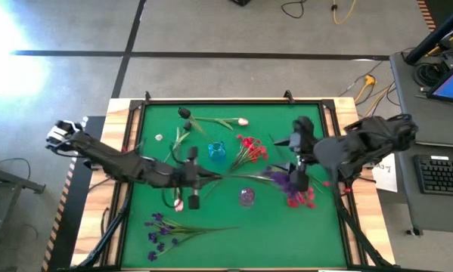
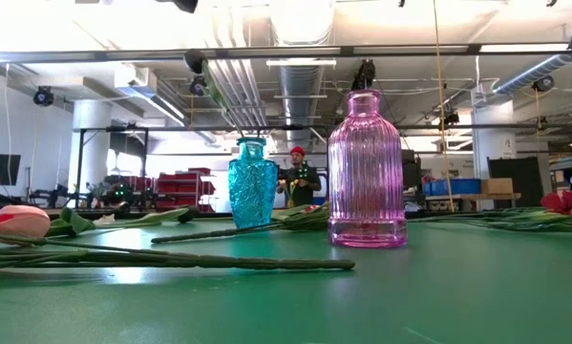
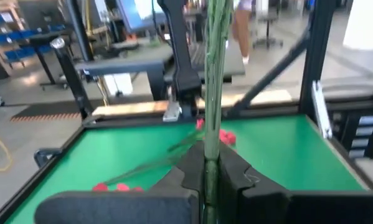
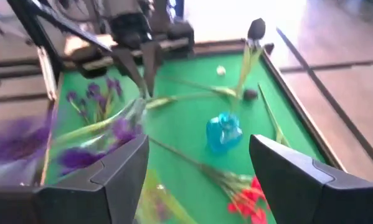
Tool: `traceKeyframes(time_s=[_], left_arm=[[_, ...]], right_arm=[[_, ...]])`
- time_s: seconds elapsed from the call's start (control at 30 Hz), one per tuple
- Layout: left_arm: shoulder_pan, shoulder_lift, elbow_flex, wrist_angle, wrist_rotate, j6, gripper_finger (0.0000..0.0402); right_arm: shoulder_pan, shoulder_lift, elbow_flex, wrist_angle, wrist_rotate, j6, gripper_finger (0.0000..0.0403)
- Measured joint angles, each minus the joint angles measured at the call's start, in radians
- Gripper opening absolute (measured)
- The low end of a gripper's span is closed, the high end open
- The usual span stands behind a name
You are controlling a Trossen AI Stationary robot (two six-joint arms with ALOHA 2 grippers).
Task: Sort flowers into vase by color
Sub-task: Put the right purple flowers into the blue vase
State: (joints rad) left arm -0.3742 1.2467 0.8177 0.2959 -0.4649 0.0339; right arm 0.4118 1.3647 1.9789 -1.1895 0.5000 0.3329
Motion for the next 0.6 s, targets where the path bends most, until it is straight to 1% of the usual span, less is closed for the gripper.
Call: traceKeyframes(time_s=[0.13,0.33,0.43,0.6], left_arm=[[-0.008,-0.083,-0.094,0.132,0.001,0.001,0.0000],[-0.014,-0.176,-0.182,0.141,-0.024,-0.017,0.0000],[-0.021,-0.202,-0.210,0.179,-0.025,-0.020,0.0000],[-0.030,-0.224,-0.220,0.198,-0.024,0.002,0.0000]], right_arm=[[0.000,-0.034,-0.003,0.057,0.009,-0.059,0.0271],[0.000,-0.061,-0.026,0.038,0.078,-0.091,0.0270],[0.000,-0.087,-0.074,0.052,0.080,-0.090,0.0265],[0.000,-0.133,-0.201,0.054,0.078,-0.046,0.0257]])
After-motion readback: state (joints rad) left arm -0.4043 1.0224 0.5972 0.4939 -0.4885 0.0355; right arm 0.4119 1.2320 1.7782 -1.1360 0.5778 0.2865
